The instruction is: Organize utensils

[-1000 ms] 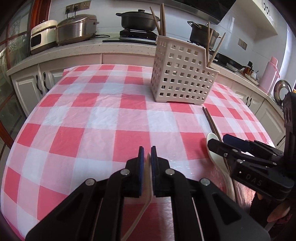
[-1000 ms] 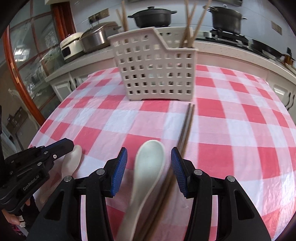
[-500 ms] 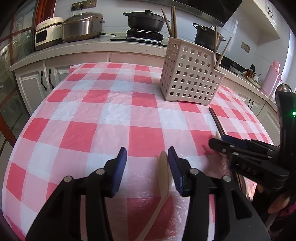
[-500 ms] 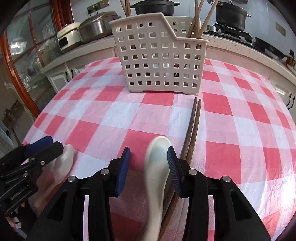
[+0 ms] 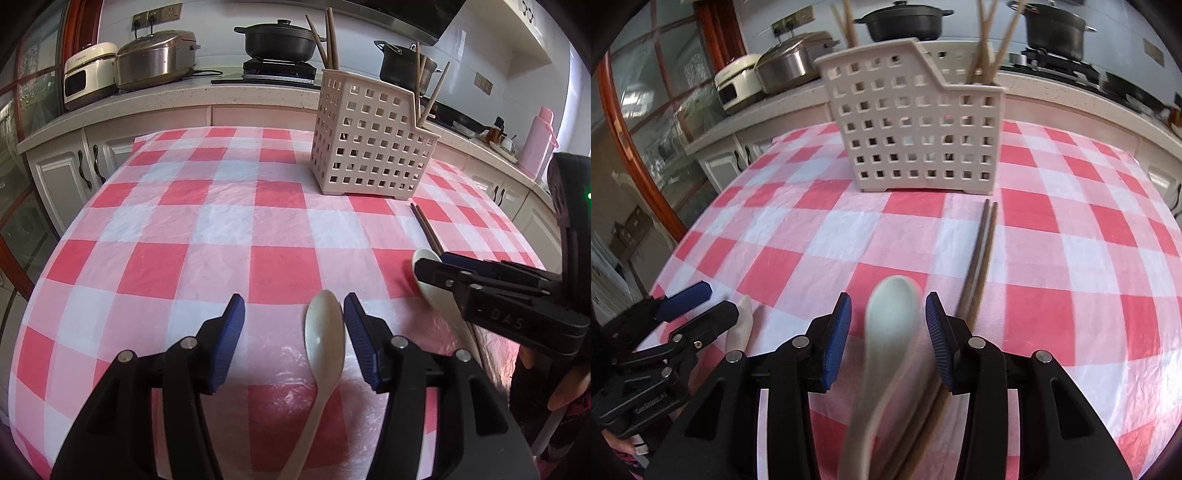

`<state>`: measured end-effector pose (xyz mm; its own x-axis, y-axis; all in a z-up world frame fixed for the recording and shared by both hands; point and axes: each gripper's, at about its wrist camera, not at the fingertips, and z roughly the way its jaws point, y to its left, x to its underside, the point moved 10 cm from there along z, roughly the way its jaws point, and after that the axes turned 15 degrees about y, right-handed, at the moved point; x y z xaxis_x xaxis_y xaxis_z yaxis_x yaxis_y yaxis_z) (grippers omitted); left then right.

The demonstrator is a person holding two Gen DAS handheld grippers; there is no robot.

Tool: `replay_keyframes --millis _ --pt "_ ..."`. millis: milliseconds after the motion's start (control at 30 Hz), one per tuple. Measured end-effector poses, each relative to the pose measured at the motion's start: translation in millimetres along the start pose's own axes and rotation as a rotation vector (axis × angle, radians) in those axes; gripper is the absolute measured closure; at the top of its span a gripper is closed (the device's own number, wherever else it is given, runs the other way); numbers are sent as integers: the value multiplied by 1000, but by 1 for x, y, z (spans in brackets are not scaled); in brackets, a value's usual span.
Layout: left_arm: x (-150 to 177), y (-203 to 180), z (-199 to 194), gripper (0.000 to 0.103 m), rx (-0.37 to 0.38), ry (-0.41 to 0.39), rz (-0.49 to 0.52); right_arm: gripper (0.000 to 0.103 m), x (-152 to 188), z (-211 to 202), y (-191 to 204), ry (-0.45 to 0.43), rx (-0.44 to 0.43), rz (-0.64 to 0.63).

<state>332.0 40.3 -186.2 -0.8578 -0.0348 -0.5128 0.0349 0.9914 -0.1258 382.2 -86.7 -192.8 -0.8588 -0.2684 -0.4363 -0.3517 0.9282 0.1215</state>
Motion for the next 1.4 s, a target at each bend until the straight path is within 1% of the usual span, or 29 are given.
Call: replay_keyframes --millis 167,267,300,333,367,400,567,800,867,1000,1033,1067,1233,1400 --pt "5 7 0 48 13 17 -9 62 -3 13 3 39 60 -39" --pt "8 8 -1 48 24 22 -6 63 -2 19 5 64 111 -75" --pt "9 10 -2 48 26 23 -9 71 -2 18 5 57 122 -85" --pt "10 12 -2 48 26 24 -10 75 -2 18 6 54 122 -88" --pt "12 13 -3 48 25 25 -9 87 -2 18 5 51 124 -83" --pt "12 14 -4 48 24 27 -9 88 -2 16 3 38 123 -71" --pt "10 8 -3 48 27 32 8 89 -4 5 -2 -3 101 -41" --pt "6 -22 9 49 41 68 75 89 0 -16 -7 -49 72 -20" --pt "6 -29 14 53 39 81 91 89 3 -20 -9 -57 68 -14" --pt "8 -38 28 69 42 132 109 89 8 -26 -15 -71 56 2" --pt "9 -39 29 70 37 134 115 89 9 -27 -16 -74 53 5" --pt "10 -40 29 70 27 130 118 89 10 -28 -18 -76 51 10" --pt "7 -41 21 72 24 101 117 89 13 -35 -22 -100 37 25" --pt "-5 -39 -2 72 31 25 99 89 10 -56 -24 -170 24 38"
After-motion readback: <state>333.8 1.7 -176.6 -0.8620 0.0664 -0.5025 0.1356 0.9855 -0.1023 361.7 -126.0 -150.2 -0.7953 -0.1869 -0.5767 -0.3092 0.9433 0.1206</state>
